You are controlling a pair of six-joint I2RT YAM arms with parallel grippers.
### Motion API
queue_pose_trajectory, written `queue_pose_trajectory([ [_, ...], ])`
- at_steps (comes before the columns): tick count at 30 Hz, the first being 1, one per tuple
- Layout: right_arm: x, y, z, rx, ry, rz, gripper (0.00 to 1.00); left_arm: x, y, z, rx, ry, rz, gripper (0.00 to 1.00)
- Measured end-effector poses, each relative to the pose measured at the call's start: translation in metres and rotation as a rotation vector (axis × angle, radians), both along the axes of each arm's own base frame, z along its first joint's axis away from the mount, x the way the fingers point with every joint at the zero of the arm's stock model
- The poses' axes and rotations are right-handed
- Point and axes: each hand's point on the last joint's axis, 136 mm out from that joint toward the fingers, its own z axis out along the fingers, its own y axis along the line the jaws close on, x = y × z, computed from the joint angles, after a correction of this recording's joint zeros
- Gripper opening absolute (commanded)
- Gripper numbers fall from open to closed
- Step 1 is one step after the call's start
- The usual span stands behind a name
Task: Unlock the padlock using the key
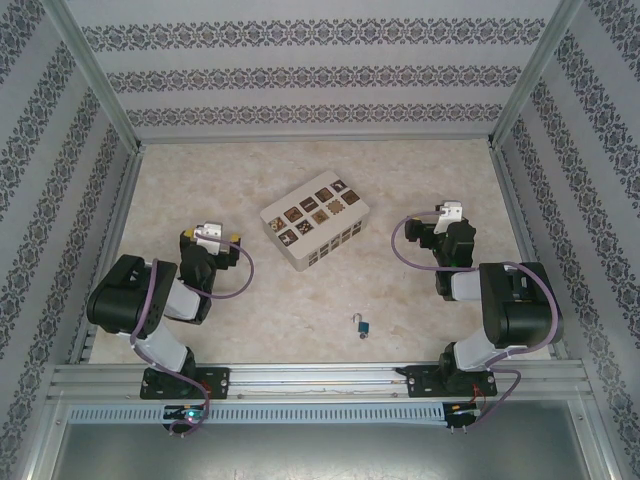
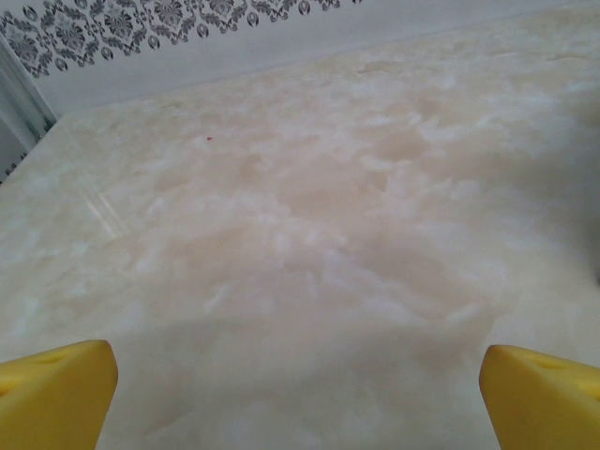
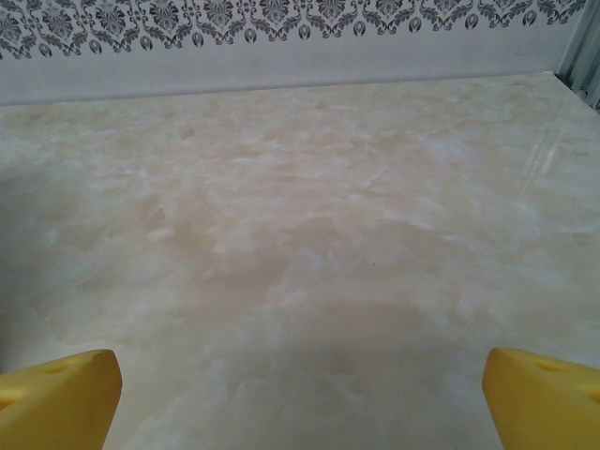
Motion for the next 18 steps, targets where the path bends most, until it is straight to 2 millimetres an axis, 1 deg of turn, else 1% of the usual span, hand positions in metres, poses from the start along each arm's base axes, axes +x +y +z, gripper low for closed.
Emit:
queue_pose_trajectory([
  [2,0.000,0.000,0.000,0.000,0.000,0.000,0.98,0.003,-0.001,0.003,-0.011,-0.009,-0.006,0.99],
  [4,0.000,0.000,0.000,0.000,0.000,0.000,0.98,0.011,0.001,0.009,-0.026,-0.011,0.002,0.99],
  [7,0.000,0.000,0.000,0.000,0.000,0.000,0.98,0.031,0.011,0.022,-0.070,-0.018,0.022,0.99],
  [9,0.000,0.000,0.000,0.000,0.000,0.000,0.98,0.040,0.021,0.030,-0.096,-0.030,0.041,0.99],
  [11,0.000,0.000,0.000,0.000,0.000,0.000,0.98,0.040,0.026,0.030,-0.111,-0.023,0.050,0.99],
  [14,0.000,0.000,0.000,-0.002,0.000,0.000,0.98,0.038,0.023,0.021,-0.125,0.015,0.043,0.99],
  [18,0.000,-0.001,-0.002,-0.004,0.007,-0.008,0.98,0.037,0.023,0.016,-0.135,0.033,0.046,0.99],
])
